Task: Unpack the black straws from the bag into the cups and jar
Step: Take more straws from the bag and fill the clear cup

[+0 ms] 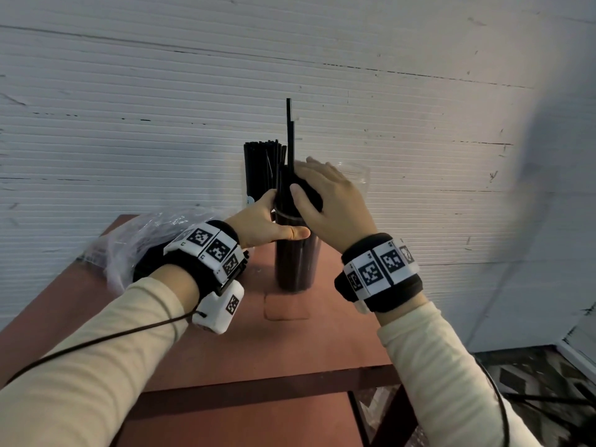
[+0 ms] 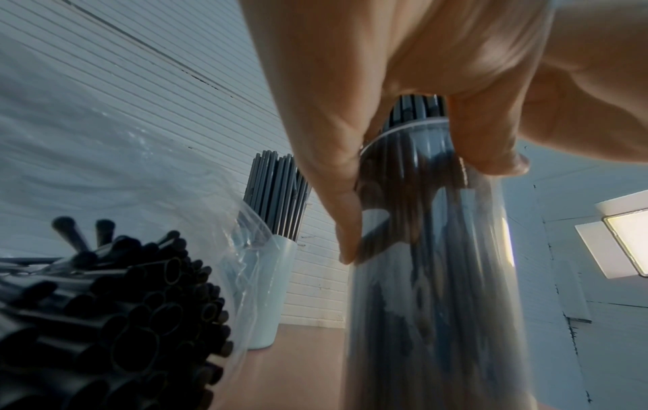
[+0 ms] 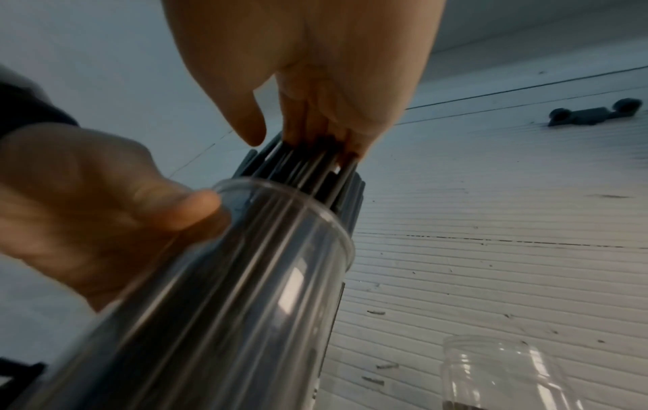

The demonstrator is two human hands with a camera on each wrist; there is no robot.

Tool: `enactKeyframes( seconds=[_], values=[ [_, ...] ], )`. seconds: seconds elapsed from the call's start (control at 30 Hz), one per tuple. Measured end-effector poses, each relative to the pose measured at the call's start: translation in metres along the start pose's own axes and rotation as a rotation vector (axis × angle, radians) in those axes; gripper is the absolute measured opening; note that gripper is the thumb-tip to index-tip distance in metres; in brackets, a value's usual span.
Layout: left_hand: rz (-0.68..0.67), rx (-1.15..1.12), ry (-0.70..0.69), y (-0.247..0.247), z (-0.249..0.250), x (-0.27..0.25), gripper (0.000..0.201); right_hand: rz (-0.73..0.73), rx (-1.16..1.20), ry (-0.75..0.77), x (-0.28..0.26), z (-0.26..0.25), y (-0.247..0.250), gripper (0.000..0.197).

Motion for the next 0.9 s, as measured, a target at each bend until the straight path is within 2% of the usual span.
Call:
enactKeyframes(
  seconds=[0.1, 0.17, 0.27, 0.33, 0.4, 0.5, 0.57, 0.67, 0.73, 0.9],
  values=[
    [0.000, 0.001, 0.006, 0.000, 0.000, -0.001, 0.106, 0.037, 0.014, -0.003, -0.004, 0.000, 0.003, 0.037],
    [0.002, -0.001, 0.010, 0.000, 0.000, -0.001, 0.105, 0.008, 0.020, -0.013, -0.001, -0.001, 0.008, 0.040],
    [-0.001, 0.004, 0.016, 0.000, 0.000, -0.001, 0.109, -0.032, 0.104, -0.075, 0.014, -0.002, 0.019, 0.052],
    [0.010, 0.033, 0.022, 0.000, 0.002, -0.001, 0.113, 0.002, 0.181, -0.059, 0.028, -0.005, 0.029, 0.059],
    [0.048, 0.063, 0.022, 0.002, 0.004, -0.002, 0.107, 0.038, 0.224, -0.013, 0.042, -0.011, 0.037, 0.060],
    [0.118, 0.079, 0.008, 0.003, 0.010, -0.006, 0.093, 0.052, 0.219, 0.033, 0.056, -0.017, 0.039, 0.053],
    [0.135, 0.075, -0.002, 0.006, 0.012, -0.008, 0.093, 0.060, 0.215, 0.035, 0.058, -0.016, 0.035, 0.043],
    [0.090, 0.084, 0.023, 0.012, 0.010, -0.010, 0.099, 0.067, 0.222, -0.015, 0.049, -0.008, 0.029, 0.033],
    [0.069, 0.087, 0.035, 0.016, 0.006, -0.012, 0.089, 0.088, 0.248, -0.053, 0.042, -0.003, 0.029, 0.030],
    [0.071, 0.007, 0.051, 0.012, -0.002, -0.013, 0.083, 0.070, 0.336, -0.082, 0.040, -0.008, 0.036, 0.031]
  ],
)
Point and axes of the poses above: each hand's wrist, its own x-axis towards the middle knuckle, its own y-axis out of the back of the hand, z = x × y, the point moved 6 cm from there along x, towards the middle knuckle
